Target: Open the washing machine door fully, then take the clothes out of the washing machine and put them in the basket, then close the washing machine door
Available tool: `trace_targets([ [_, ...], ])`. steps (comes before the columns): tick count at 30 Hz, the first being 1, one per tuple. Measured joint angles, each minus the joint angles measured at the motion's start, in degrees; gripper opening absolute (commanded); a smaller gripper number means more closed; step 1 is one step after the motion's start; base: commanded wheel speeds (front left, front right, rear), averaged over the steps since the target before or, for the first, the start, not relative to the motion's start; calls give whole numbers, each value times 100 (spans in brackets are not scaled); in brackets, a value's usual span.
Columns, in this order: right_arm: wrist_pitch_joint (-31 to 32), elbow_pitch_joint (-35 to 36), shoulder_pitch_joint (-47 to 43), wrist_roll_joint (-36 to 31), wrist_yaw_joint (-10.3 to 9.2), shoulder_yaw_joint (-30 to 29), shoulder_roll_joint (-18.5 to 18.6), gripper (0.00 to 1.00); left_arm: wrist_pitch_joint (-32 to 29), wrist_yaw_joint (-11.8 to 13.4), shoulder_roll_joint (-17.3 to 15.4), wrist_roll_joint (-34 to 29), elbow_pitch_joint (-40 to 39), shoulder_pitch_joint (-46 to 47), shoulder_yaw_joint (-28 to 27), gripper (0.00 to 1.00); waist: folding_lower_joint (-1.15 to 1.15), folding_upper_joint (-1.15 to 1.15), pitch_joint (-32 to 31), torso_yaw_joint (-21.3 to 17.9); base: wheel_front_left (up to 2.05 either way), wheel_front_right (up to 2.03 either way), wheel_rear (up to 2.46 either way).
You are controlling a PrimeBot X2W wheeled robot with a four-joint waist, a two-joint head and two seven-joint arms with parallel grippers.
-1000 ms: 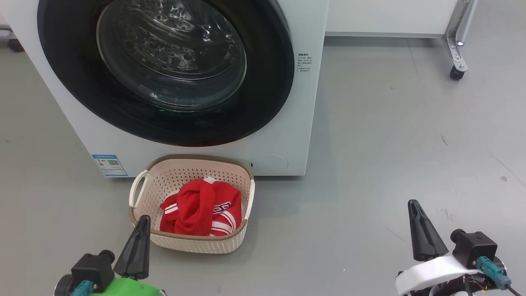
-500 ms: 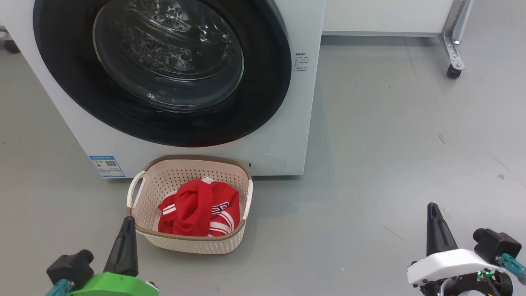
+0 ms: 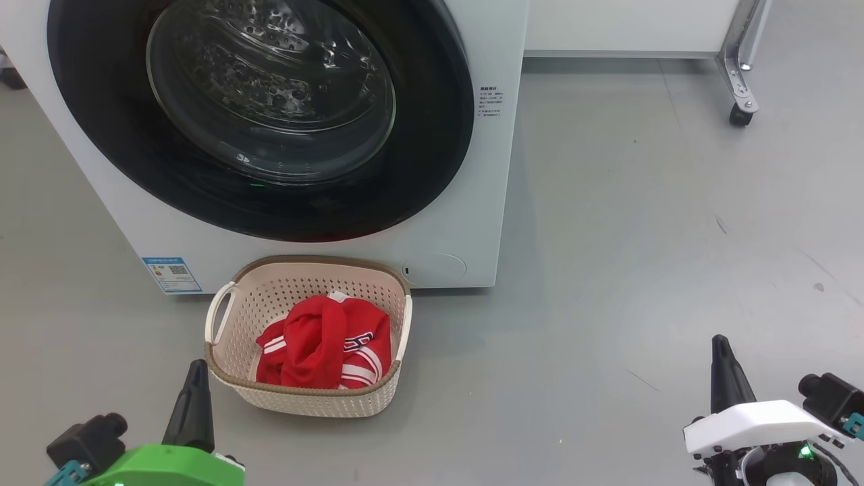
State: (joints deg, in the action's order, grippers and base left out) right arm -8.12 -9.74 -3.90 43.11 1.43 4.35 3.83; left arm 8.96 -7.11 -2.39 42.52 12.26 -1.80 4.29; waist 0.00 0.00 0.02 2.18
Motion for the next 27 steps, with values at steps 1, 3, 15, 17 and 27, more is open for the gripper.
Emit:
trace_targets([
  [1, 30, -4, 3, 67, 2, -13, 0, 0, -23, 0, -2, 81, 1, 1, -9, 0, 0, 0, 0, -3, 0, 0, 0],
  [3, 53, -22, 21, 220, 3, -41, 0, 0, -57, 0, -7, 256, 9, 2, -23, 0, 0, 0, 1, -10, 0, 0, 0],
  [15, 288, -131, 134, 1123, 103, -209, 1, 0, -292, 1, -38, 1166, 46, 22, -96, 0, 0, 0, 4, -49, 0, 0, 0],
  [17, 331, -148, 154, 1272, 113, -234, 1, 0, -321, 1, -41, 1340, 56, 37, -113, 0, 0, 0, 4, -55, 0, 0, 0],
  [27, 526, -244, 264, 2100, 202, -390, 1, 0, -528, 1, -65, 2157, 108, 147, -212, 0, 0, 0, 7, -91, 0, 0, 0],
])
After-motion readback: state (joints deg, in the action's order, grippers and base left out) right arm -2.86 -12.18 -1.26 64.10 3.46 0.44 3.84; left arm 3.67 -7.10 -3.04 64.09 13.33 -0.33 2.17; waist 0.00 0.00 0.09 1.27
